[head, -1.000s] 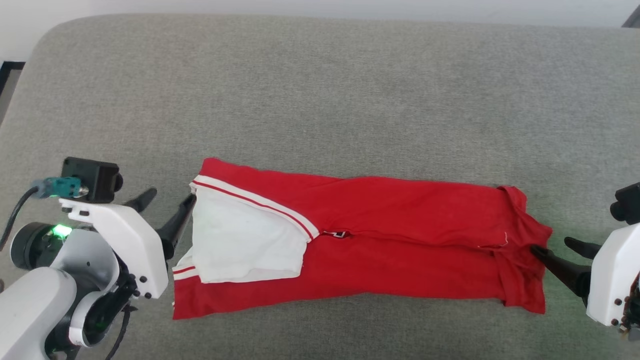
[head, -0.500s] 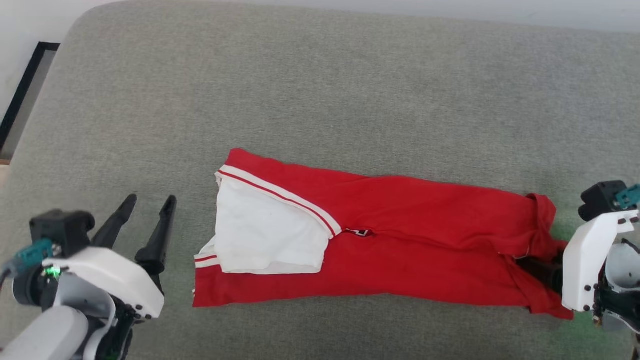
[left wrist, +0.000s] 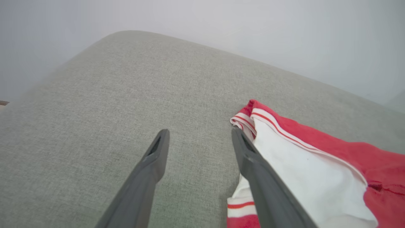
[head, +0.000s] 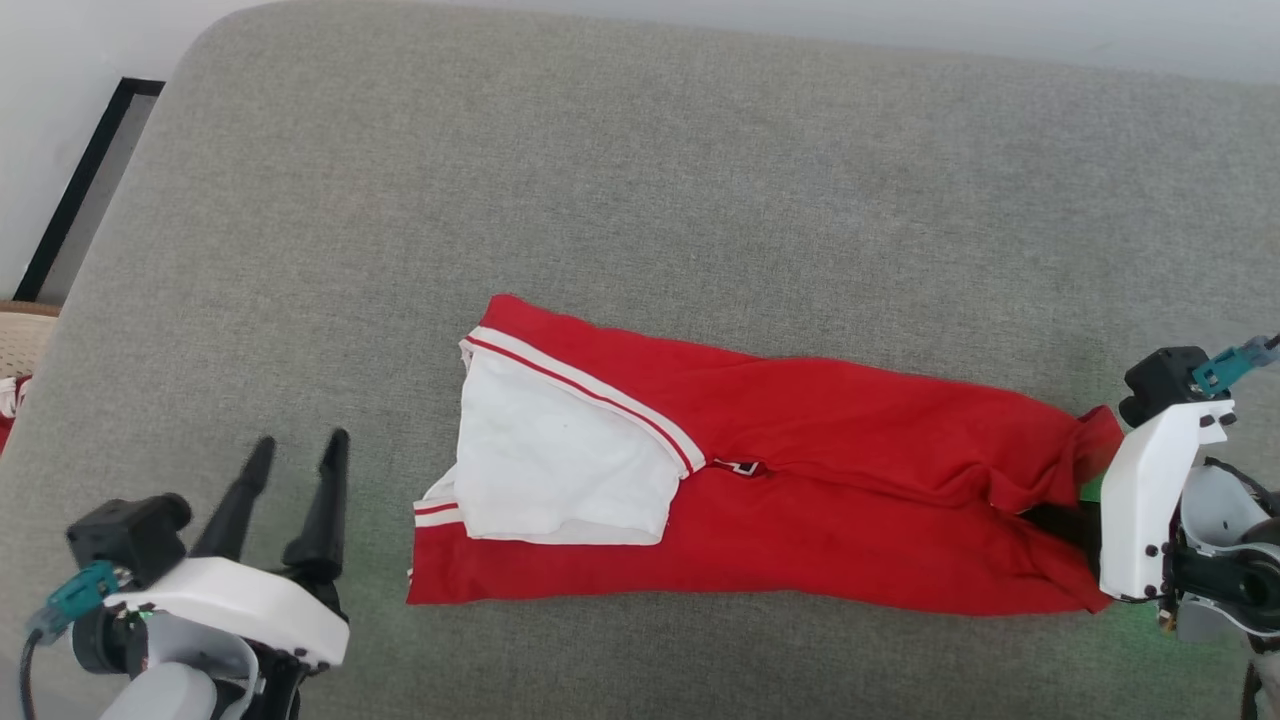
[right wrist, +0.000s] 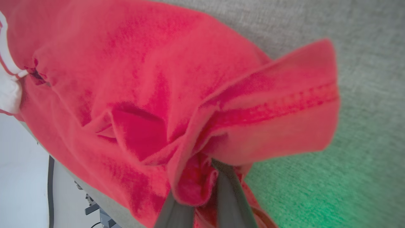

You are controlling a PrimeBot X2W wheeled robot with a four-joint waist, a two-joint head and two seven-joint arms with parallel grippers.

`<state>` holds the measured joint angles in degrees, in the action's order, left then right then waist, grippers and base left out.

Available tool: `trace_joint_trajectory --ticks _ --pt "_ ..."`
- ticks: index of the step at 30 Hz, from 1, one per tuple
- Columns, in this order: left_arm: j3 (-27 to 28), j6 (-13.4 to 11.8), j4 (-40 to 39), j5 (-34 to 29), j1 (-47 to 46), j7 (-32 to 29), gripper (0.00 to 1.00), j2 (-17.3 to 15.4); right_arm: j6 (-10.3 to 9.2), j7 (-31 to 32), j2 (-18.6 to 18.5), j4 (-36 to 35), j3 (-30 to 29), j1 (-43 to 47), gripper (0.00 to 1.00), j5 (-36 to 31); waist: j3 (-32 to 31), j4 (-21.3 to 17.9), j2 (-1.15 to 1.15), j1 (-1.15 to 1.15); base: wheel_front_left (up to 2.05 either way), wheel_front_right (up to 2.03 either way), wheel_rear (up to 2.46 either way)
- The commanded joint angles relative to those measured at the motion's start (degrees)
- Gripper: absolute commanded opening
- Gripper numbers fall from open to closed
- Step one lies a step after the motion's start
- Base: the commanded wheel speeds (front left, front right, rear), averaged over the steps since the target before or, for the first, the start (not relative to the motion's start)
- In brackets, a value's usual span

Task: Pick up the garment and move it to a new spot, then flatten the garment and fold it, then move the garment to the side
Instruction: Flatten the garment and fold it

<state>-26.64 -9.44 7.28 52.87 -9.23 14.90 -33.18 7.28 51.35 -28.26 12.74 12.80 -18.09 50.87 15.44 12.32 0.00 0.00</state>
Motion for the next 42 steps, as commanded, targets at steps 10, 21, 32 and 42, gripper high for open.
trace_joint_trajectory --ticks 10,21,32,42 --pt "11.8 7.3 1.9 -10.4 5.4 0.4 1.0 8.6 0.14 -4.1 -4.8 1.7 -1.5 0.8 0.0 4.4 -1.1 -2.2 0.0 0.0 0.0 0.0 0.0" --pt "20.0 13.6 2.2 -18.0 6.9 0.4 1.0 15.1 0.17 -6.9 -12.6 7.1 -7.1 -1.2 0.0 5.5 -1.2 -5.9 0.0 0.0 0.0 0.0 0.0" --pt "22.9 15.9 3.2 -21.3 5.9 0.4 1.0 17.6 0.2 -9.1 -14.0 12.9 -9.4 -3.7 0.0 5.7 -1.0 -8.6 0.0 0.0 0.0 0.0 0.0" --pt "24.2 16.5 3.4 -22.0 7.4 0.4 1.0 18.1 0.21 -8.8 -12.6 -0.9 -4.0 0.4 0.0 9.1 -2.3 -8.6 0.0 0.0 0.0 0.0 0.0"
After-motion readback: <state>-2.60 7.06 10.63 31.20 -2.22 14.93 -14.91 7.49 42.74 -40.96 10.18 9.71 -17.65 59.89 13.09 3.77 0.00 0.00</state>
